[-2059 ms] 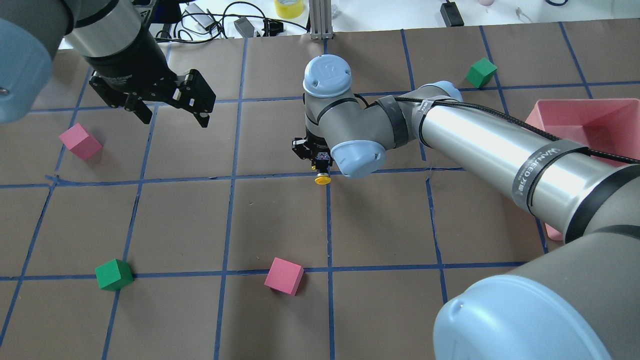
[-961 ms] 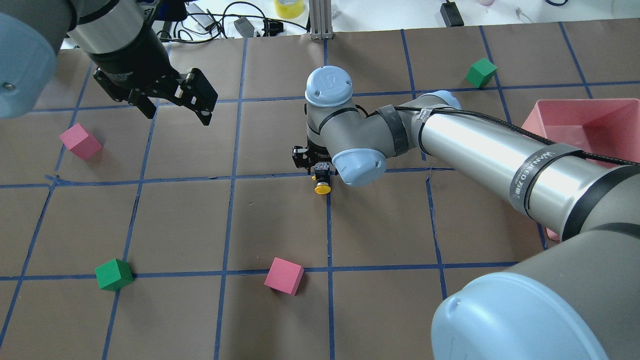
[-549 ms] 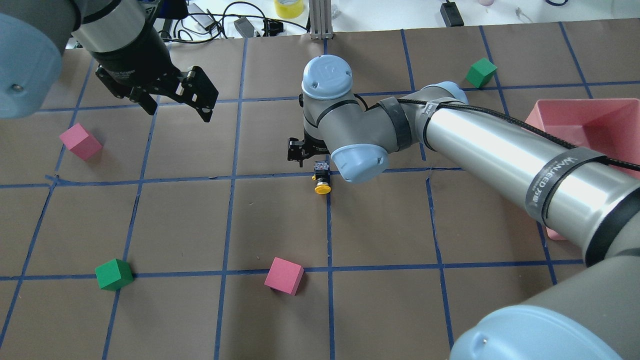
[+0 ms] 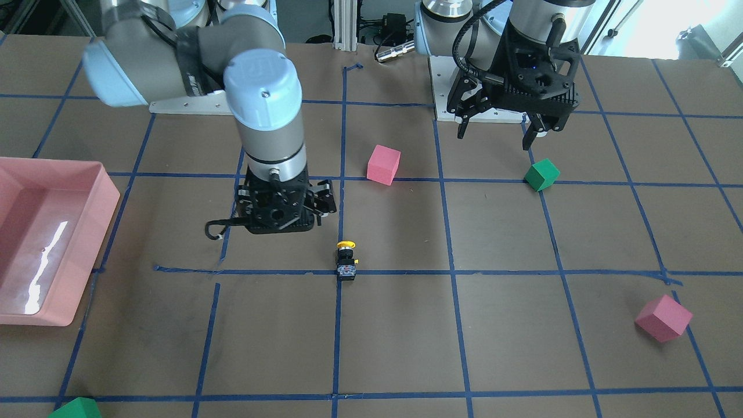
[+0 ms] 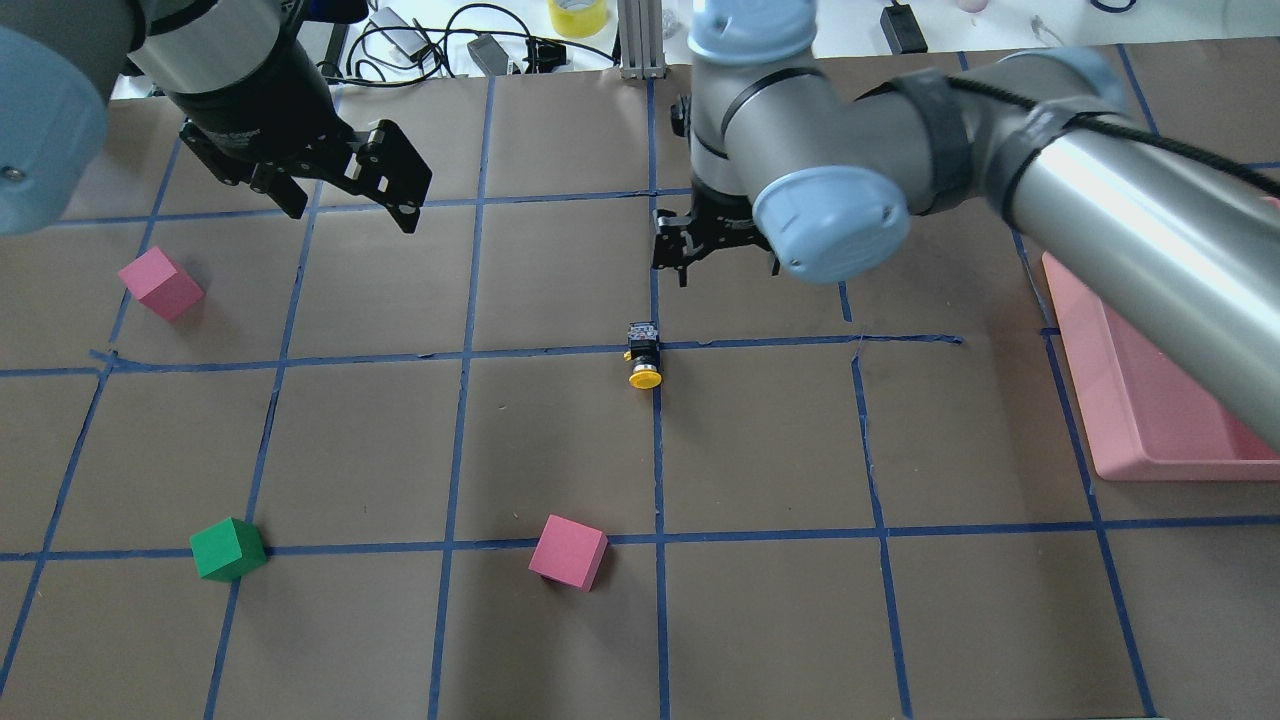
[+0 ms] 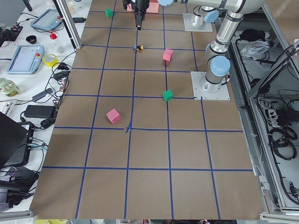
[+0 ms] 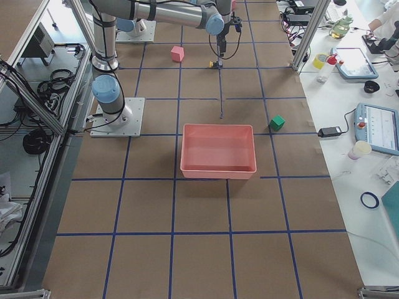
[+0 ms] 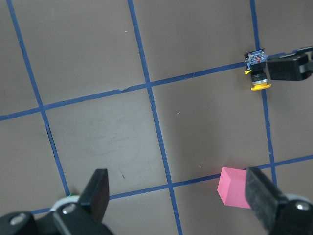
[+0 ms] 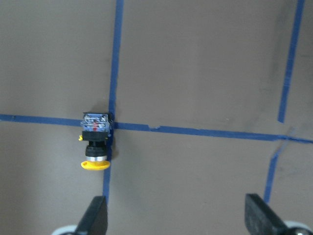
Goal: Align button upright
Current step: 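Raise the right gripper and withdraw it toward the bin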
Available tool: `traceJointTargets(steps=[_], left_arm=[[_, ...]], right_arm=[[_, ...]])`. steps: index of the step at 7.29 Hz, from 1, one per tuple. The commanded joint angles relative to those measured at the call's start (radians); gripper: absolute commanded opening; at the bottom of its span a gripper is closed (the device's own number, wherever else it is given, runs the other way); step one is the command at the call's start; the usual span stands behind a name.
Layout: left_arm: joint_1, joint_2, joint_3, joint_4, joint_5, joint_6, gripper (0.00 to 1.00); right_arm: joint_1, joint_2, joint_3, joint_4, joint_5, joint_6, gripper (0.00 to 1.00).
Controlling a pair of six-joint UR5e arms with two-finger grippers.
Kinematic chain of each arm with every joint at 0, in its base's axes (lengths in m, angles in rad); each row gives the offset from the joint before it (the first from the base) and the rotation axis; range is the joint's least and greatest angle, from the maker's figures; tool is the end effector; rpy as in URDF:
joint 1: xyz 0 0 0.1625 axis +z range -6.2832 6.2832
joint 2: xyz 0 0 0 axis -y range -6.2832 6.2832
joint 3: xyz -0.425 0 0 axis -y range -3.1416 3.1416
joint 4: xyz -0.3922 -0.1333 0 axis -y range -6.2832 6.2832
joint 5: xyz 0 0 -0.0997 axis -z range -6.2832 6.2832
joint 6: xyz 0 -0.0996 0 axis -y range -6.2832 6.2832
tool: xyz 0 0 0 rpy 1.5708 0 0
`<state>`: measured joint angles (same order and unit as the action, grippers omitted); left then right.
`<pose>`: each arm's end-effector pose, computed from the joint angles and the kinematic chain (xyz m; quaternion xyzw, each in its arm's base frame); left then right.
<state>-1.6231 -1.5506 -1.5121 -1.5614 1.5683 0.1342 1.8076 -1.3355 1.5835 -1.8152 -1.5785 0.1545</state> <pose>-0.1590 -0.4828 0.5279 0.0931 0.9947 -0.0441 0.0006 0.2646 -0.5314 0.3796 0.0411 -0.9991 -0.0010 0.0041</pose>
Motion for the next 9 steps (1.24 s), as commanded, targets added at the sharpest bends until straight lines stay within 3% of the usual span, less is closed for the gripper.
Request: traceJointTargets(steps=[1, 3, 6, 9], left_arm=[[-0.014, 0.026, -0.002, 0.023, -0.004, -0.007, 1.00], [-0.015, 0.043, -0.014, 0.017, -0.001, 0.010, 1.00], [-0.015, 0.027, -0.107, 0.015, 0.018, -0.013, 1.00], [-0.018, 0.024, -0.262, 0.223, 0.002, -0.074, 1.00]], right_arm=[[-0.134, -0.149, -0.014, 0.206, -0.004, -0.116, 1.00], [-0.221, -0.212, -0.017, 0.258, 0.000, -0.199, 1.00], [-0.231, -0.237, -0.037, 0.261, 0.008, -0.256, 1.00], [-0.226, -0.234, -0.037, 0.260, 0.015, -0.254, 1.00]])
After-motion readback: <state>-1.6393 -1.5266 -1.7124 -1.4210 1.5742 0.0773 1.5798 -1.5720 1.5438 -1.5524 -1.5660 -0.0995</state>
